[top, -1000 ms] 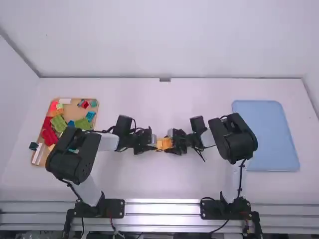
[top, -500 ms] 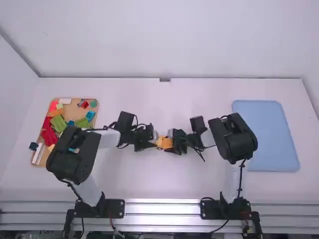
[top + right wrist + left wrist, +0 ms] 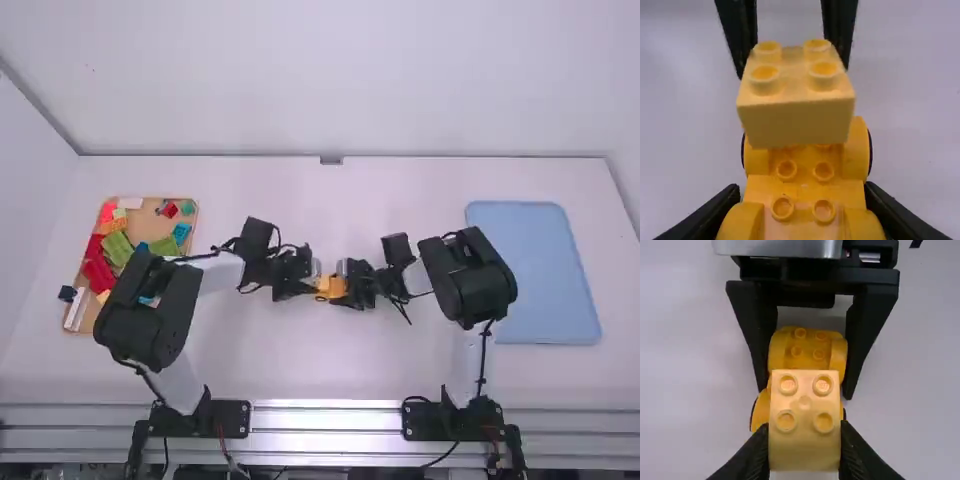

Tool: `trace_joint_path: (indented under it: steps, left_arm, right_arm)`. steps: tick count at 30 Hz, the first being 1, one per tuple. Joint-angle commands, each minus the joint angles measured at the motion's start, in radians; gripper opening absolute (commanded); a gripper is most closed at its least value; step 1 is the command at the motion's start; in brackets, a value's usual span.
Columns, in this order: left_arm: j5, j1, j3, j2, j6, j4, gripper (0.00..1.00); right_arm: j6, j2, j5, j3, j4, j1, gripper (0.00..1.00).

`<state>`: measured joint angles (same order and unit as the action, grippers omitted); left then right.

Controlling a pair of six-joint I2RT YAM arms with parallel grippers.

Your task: Assemble lego blocks to make yellow taxi

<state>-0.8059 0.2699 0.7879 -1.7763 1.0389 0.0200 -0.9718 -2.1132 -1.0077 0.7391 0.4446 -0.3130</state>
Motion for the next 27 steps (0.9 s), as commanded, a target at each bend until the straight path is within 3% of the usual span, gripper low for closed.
trace_joint_path:
  steps: [1, 27]
  left_arm:
    - [-0.005, 0.006, 0.010, -0.008, 0.028, 0.012, 0.18]
    - [0.091, 0.047, 0.010, -0.008, 0.028, 0.092, 0.17]
  right_arm:
    - [-0.004, -0.015, 0.004, -0.006, -0.010, 0.003, 0.50]
    - [-0.065, -0.015, -0.005, -0.005, -0.056, -0.027, 0.50]
